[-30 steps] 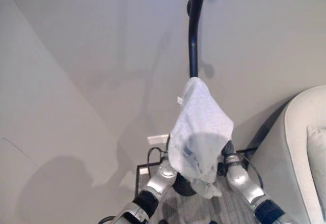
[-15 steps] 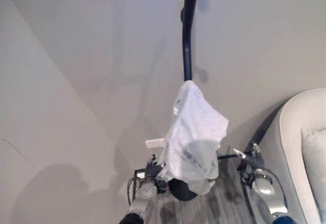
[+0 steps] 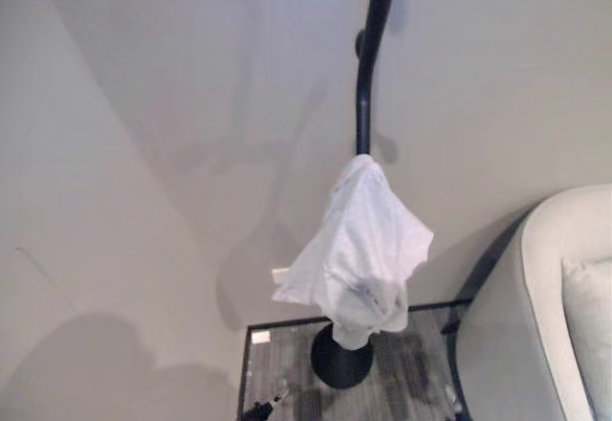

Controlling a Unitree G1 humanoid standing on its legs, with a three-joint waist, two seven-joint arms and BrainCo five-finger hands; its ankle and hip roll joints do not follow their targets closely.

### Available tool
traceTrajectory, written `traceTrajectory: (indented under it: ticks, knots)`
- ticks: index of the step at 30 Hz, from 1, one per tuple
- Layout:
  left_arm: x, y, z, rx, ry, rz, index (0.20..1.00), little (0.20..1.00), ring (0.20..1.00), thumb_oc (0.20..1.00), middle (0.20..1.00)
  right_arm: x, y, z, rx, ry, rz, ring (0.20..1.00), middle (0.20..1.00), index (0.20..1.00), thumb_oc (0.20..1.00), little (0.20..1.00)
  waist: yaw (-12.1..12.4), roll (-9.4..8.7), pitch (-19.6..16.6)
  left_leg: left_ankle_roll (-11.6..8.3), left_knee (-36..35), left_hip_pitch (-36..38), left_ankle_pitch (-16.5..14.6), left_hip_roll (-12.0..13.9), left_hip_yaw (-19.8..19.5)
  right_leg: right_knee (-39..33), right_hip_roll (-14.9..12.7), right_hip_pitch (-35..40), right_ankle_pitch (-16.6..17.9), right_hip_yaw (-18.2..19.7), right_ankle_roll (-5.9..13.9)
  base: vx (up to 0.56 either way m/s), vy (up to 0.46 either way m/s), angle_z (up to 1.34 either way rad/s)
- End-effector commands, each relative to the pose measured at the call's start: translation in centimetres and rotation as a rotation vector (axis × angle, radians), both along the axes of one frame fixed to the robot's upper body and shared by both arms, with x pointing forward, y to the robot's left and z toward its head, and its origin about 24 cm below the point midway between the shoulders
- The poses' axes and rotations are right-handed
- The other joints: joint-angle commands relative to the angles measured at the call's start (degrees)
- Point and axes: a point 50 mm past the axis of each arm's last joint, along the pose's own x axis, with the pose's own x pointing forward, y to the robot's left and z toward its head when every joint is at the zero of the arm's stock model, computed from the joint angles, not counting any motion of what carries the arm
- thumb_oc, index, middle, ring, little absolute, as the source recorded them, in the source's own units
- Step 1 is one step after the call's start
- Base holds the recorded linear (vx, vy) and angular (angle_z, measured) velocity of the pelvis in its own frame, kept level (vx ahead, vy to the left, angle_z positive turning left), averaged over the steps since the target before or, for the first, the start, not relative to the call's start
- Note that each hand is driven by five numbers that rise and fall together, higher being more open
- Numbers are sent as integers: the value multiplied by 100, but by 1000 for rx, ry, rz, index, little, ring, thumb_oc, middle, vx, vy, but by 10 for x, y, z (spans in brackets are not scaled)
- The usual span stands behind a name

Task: Hang the clothes on the sofa on the clothes rack.

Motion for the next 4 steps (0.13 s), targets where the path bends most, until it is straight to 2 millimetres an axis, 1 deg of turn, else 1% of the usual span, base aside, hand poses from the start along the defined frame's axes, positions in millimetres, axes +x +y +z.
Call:
traceTrajectory:
  ticks: [1,2,4]
  knots:
    - [44,-18,10,-45,-116,-69,1000,1000,1000,1000,1000,31,-16,7,-17,-94,-128,1000,1000,1000,1000,1000,-9,212,145,-456,77,239,-43,473,-118,310,69,-98,16,-347,-121,-7,2,12]
    - [44,-18,10,-45,-116,-69,1000,1000,1000,1000,1000,31,-16,7,-18,-94,-128,1000,1000,1000,1000,1000,-7,213,145,-456,77,238,-43,473,-117,310,69,-99,17,-346,-121,-9,-5,13]
    - [43,-17,10,-39,-108,-89,1000,1000,1000,1000,1000,33,-23,8,-50,-89,-101,1000,1000,1000,1000,1000,-29,213,146,-451,74,237,-47,480,-112,309,72,-105,22,-326,-123,-3,-2,3]
